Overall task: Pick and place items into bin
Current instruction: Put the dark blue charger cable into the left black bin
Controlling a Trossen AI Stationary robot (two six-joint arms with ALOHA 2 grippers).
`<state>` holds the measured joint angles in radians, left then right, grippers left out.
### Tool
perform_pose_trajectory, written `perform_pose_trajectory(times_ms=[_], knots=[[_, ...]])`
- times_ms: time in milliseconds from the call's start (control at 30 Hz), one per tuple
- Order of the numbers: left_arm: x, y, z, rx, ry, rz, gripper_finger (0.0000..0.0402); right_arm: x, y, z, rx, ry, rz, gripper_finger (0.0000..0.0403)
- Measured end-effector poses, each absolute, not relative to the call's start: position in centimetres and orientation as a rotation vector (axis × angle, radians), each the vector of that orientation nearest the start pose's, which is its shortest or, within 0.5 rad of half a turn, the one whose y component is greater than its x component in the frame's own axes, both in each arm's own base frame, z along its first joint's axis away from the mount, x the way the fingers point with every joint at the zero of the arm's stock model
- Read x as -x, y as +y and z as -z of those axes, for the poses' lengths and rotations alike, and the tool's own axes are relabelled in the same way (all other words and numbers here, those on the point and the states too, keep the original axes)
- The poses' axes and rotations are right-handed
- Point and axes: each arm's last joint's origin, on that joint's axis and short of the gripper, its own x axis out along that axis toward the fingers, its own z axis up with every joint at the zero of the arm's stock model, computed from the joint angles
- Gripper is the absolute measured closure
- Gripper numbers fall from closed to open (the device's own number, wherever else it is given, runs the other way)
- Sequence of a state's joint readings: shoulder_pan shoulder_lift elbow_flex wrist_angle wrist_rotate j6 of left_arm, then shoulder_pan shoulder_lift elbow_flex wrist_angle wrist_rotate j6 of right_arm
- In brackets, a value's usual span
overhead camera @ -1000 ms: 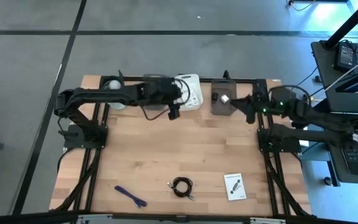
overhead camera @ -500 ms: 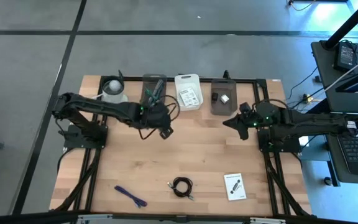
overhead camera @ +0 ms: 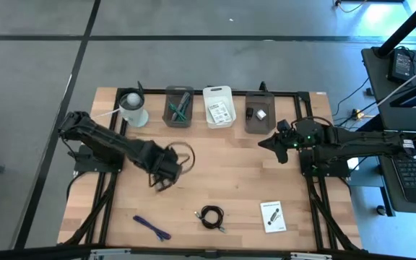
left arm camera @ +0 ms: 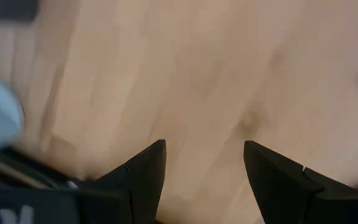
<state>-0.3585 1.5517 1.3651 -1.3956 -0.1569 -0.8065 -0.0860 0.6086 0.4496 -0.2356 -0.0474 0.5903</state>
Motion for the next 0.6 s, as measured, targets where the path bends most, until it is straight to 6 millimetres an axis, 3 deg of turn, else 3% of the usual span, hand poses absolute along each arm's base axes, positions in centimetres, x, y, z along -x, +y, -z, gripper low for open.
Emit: perform_pose_trajectory(times_ms=[167, 367, 600], knots=[[-24.2, -11.5, -28.4, -0.035, 1.488, -0.172, 0.0192, -14.4, -1.1, -23.8, -0.609, 0.374, 0.151, 0.0399], [-23.7, -14.9, -27.9, -0.117, 1.423, -0.026, 0.0192, -14.4, -1.1, -23.7, -0.608, 0.377, 0.146, 0.0394], [-23.8, -19.7, -24.7, -0.224, 1.439, 0.110, 0.0192, -14.3, -1.1, -23.7, -0.583, 0.381, 0.142, 0.0392]])
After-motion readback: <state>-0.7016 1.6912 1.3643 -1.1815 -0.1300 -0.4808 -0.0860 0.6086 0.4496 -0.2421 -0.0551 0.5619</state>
